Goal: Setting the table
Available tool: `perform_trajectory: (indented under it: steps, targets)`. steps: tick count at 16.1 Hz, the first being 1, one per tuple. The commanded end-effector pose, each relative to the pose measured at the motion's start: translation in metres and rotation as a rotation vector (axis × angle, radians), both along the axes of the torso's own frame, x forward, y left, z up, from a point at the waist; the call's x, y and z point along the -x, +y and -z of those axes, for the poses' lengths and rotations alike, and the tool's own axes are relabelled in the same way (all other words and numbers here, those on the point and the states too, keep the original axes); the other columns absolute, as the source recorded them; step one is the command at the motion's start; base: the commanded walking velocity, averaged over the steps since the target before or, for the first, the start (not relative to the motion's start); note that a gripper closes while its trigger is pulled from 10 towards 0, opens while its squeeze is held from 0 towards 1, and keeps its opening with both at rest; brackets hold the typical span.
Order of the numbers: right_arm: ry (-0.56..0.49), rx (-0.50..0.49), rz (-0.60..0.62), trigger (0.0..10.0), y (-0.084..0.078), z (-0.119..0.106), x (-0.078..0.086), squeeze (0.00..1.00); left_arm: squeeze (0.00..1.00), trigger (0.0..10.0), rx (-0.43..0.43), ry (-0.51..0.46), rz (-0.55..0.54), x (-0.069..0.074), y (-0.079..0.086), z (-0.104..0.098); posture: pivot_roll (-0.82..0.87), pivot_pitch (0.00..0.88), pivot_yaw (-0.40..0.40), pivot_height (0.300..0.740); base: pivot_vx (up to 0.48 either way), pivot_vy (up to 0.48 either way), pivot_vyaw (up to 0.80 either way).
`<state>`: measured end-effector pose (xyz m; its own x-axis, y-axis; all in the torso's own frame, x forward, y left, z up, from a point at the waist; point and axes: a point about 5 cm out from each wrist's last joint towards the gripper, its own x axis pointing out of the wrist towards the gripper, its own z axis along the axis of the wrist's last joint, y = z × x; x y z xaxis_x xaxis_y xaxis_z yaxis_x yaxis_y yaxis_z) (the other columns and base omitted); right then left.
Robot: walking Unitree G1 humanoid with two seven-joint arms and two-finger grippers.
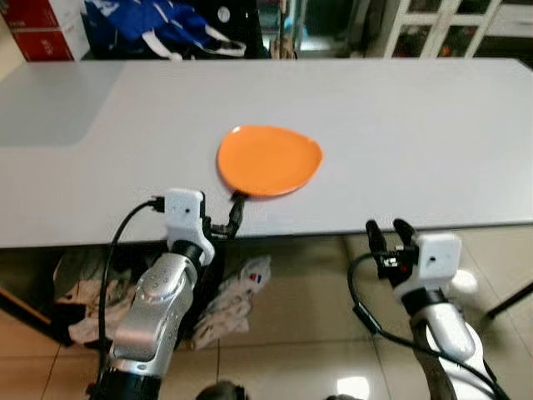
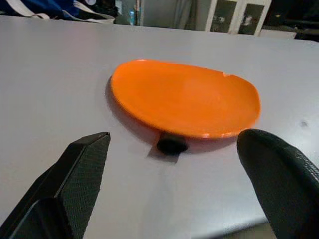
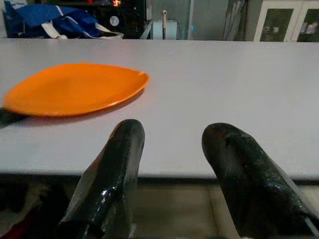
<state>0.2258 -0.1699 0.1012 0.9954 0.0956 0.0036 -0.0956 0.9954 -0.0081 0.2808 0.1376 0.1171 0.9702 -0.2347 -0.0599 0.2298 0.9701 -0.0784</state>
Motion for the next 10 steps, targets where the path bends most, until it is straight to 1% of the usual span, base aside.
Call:
perform_trajectory:
  steps: [1, 5, 6, 8, 10]
  targets:
    - [-0.002, 0.006, 0.002, 10.0, 0.001, -0.002, 0.002, 0.0, 0.0, 10.0, 0.004, 0.009, -0.018, -0.003, 0.005, 0.0, -0.07, 0.0, 0.034, 0.74, 0.0, 0.428, 0.0]
    - [0.013, 0.005, 0.009, 10.0, 0.0, 0.002, 0.007, 0.0, 0.0, 10.0, 0.006, 0.02, -0.037, -0.009, 0.005, 0.0, -0.08, 0.0, 0.033, 0.74, 0.0, 0.461, 0.0]
    - [0.015, 0.004, 0.009, 10.0, 0.0, 0.002, 0.008, 0.0, 0.0, 10.0, -0.02, 0.009, -0.049, -0.012, 0.005, -0.001, -0.09, 0.0, 0.033, 0.74, 0.0, 0.48, 0.0]
    - [0.02, 0.006, 0.015, 10.0, -0.001, 0.003, 0.01, 0.0, 0.0, 10.0, -0.003, -0.003, -0.075, -0.02, 0.006, -0.006, -0.09, 0.0, 0.037, 0.74, 0.0, 0.0, 0.0]
    - [0.022, 0.011, 0.021, 10.0, -0.002, 0.003, 0.011, 0.0, 0.0, 10.0, -0.01, -0.017, -0.063, -0.02, 0.004, -0.007, -0.1, 0.0, 0.039, 0.74, 0.0, 0.0, 0.0]
